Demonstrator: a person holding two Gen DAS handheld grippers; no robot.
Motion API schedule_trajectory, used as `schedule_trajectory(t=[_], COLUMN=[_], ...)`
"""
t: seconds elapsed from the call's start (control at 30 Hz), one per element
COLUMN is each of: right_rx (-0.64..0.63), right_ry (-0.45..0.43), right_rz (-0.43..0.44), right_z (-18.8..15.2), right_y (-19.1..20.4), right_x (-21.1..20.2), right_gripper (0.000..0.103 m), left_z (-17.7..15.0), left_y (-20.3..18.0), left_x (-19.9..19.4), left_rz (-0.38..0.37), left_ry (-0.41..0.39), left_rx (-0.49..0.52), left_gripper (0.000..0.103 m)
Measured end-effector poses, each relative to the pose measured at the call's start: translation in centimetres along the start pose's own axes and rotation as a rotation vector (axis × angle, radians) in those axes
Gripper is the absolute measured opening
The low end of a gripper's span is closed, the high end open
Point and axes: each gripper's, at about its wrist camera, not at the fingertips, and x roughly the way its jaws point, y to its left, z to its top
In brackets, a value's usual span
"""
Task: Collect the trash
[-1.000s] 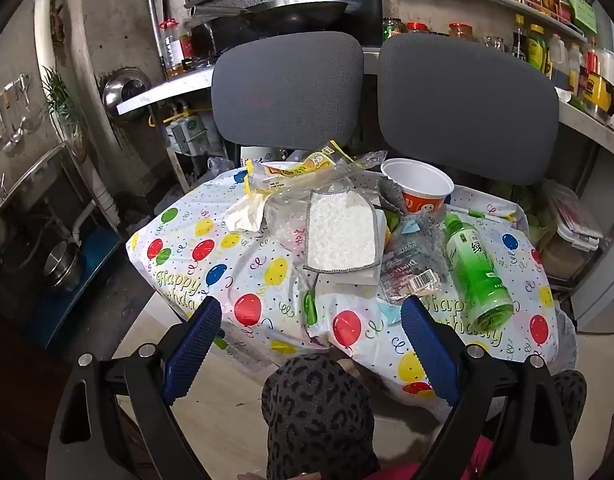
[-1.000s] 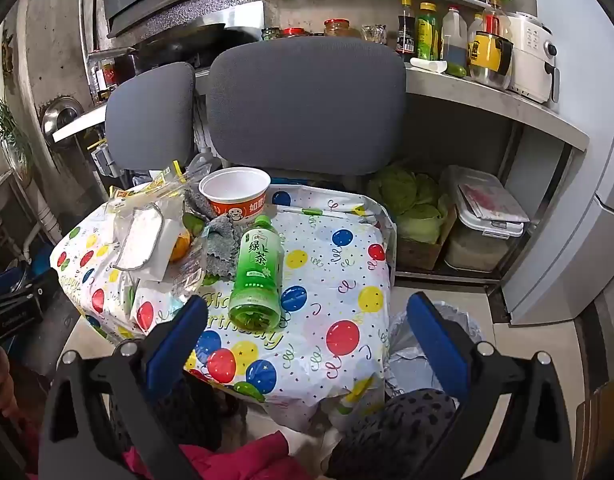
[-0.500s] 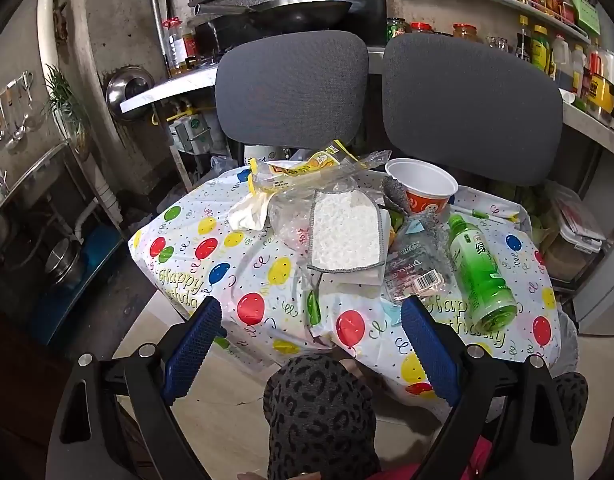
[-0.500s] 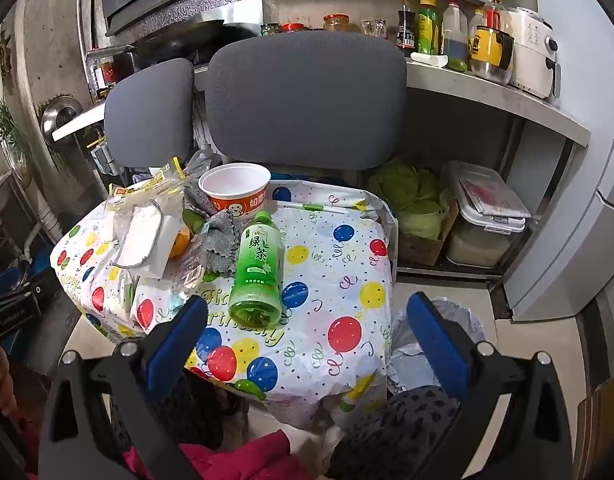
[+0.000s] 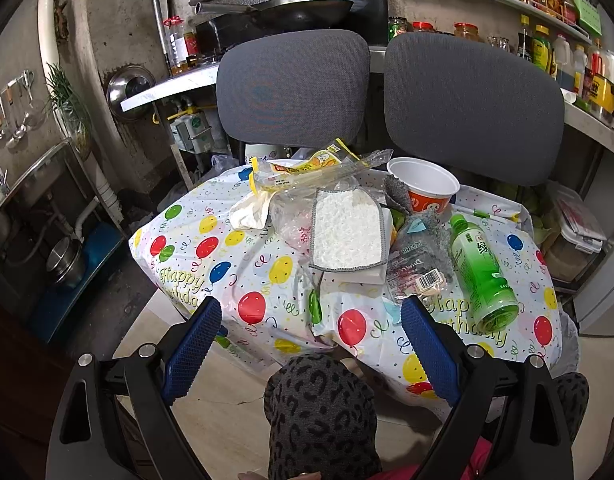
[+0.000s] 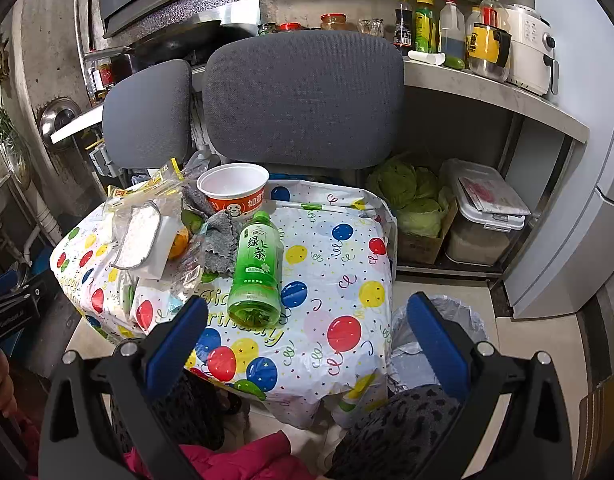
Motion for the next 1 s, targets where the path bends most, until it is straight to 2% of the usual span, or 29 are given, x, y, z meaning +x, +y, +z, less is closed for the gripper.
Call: schedule_trajectory(t=[1.0], right_rx=[0.002], right_ry=[0.002], right_rz=[-0.002], right_z=[0.05], right_y=[-0.02], right_x=[0.13], right_gripper=[0.097], left_z=[-0.11], left_y=[-0.41], left_x=[-0.06], left_rz=[0.013], left_ry=[0.0], left_rx=[-0.012], left_gripper=[0.091])
